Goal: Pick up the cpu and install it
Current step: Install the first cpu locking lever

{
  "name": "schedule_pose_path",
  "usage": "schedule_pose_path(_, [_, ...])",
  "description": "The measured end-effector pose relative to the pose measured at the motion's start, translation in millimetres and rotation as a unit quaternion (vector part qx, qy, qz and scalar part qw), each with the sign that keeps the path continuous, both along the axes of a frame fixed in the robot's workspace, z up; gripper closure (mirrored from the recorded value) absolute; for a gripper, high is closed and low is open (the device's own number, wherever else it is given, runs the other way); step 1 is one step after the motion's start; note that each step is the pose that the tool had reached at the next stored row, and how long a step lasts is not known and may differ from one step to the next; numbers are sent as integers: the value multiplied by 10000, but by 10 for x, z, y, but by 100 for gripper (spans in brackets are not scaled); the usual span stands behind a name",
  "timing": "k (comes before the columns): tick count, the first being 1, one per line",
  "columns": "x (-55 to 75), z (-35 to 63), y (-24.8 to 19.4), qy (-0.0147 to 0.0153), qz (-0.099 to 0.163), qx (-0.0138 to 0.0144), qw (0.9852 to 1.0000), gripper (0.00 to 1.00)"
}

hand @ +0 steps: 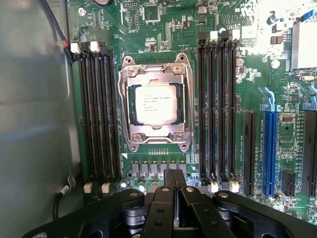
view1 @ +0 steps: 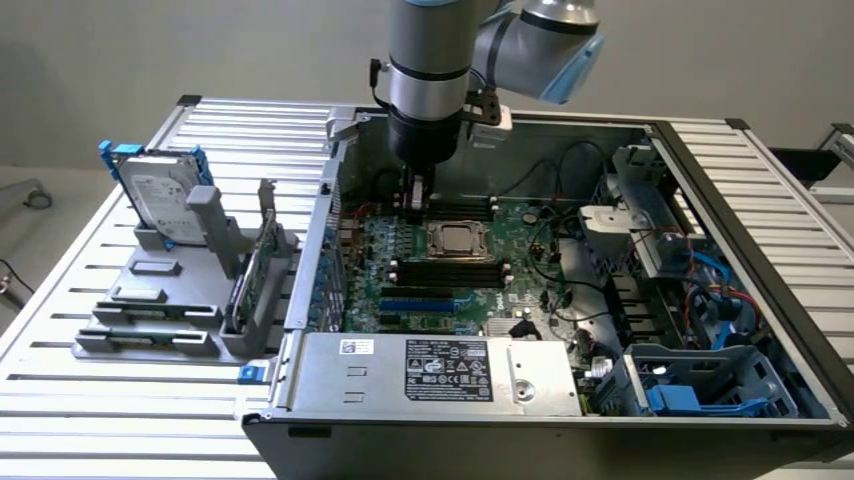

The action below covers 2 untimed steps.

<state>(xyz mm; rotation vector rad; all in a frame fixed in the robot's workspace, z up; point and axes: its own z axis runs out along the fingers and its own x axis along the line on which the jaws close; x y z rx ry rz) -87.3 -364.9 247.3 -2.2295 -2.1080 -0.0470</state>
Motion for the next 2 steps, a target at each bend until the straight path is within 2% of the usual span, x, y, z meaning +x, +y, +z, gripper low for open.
schedule_pose_path(2, [0,0,0,-1,0,-5,10000,89])
